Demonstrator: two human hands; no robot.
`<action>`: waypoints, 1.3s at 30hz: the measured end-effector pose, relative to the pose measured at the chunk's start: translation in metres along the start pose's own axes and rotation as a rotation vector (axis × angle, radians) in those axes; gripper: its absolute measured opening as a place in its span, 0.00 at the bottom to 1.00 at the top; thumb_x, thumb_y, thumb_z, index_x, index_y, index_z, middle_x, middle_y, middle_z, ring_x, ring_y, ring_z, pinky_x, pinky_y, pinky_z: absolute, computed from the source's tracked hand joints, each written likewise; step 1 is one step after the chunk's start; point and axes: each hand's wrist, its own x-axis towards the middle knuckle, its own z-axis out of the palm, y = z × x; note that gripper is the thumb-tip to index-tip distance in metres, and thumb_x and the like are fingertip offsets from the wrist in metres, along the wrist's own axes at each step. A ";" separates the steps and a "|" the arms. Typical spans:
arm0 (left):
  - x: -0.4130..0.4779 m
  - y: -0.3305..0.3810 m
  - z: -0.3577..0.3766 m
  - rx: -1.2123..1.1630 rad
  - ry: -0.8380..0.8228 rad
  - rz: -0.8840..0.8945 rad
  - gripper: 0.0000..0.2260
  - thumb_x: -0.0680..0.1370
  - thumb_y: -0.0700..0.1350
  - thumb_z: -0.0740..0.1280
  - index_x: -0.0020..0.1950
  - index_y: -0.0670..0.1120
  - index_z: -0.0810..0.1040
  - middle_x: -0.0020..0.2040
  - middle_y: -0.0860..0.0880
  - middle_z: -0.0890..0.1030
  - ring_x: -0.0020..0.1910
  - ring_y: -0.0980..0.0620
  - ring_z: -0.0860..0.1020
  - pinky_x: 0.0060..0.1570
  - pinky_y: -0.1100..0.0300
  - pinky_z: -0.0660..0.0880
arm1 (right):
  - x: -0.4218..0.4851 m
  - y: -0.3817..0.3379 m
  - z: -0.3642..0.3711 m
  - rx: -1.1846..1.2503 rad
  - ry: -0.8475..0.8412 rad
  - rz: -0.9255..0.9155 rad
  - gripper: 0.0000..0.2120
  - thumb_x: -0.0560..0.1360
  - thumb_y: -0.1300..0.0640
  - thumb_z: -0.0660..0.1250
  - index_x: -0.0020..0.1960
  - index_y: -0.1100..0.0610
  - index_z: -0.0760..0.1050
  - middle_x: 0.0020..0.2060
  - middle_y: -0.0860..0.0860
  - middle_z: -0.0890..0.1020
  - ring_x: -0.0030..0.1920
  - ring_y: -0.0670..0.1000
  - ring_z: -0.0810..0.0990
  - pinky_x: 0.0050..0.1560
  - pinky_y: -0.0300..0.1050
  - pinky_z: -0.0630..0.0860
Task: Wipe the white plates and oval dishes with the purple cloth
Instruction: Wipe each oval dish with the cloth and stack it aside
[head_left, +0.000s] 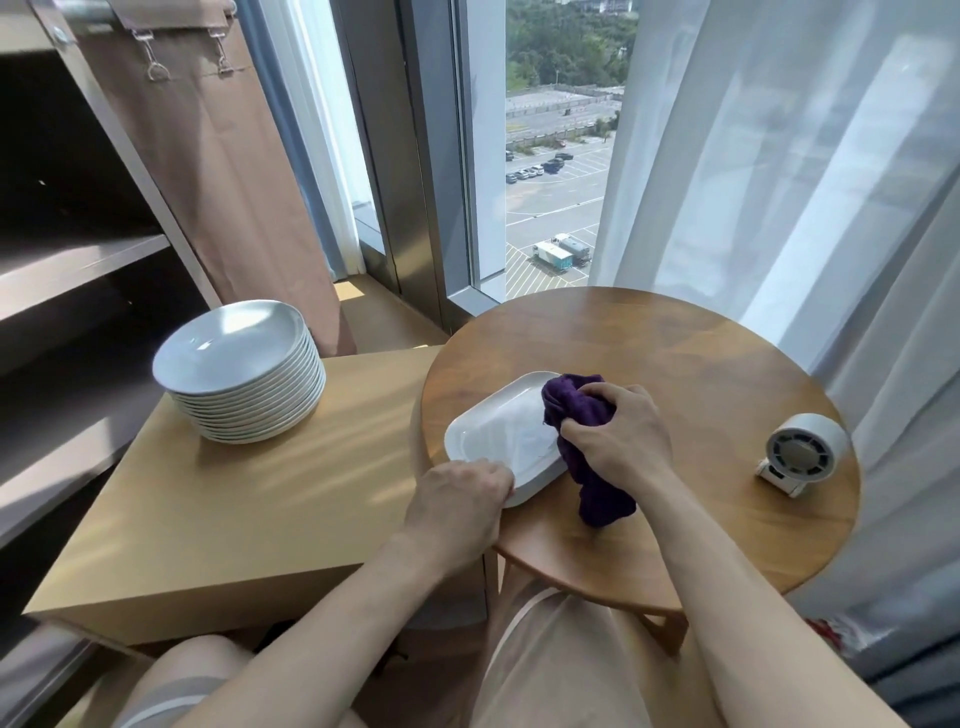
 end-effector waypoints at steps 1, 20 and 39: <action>0.000 0.002 -0.004 0.007 -0.012 0.016 0.05 0.78 0.42 0.67 0.43 0.48 0.77 0.38 0.49 0.80 0.36 0.46 0.80 0.34 0.58 0.65 | 0.000 0.000 -0.001 0.015 0.016 -0.001 0.21 0.67 0.48 0.75 0.59 0.40 0.81 0.51 0.41 0.73 0.51 0.48 0.77 0.51 0.42 0.71; 0.039 -0.025 -0.044 -0.838 0.348 -0.621 0.08 0.83 0.42 0.65 0.47 0.48 0.81 0.41 0.53 0.83 0.41 0.55 0.78 0.39 0.64 0.73 | 0.001 -0.004 -0.008 0.247 0.246 0.046 0.20 0.69 0.48 0.76 0.61 0.44 0.81 0.57 0.46 0.77 0.46 0.38 0.75 0.47 0.28 0.66; 0.031 -0.048 -0.001 -1.353 0.206 -1.134 0.16 0.82 0.50 0.67 0.49 0.37 0.83 0.45 0.43 0.81 0.45 0.45 0.78 0.50 0.48 0.79 | 0.001 -0.001 0.001 0.199 0.150 0.042 0.19 0.69 0.48 0.76 0.59 0.43 0.82 0.55 0.47 0.78 0.46 0.37 0.77 0.51 0.40 0.72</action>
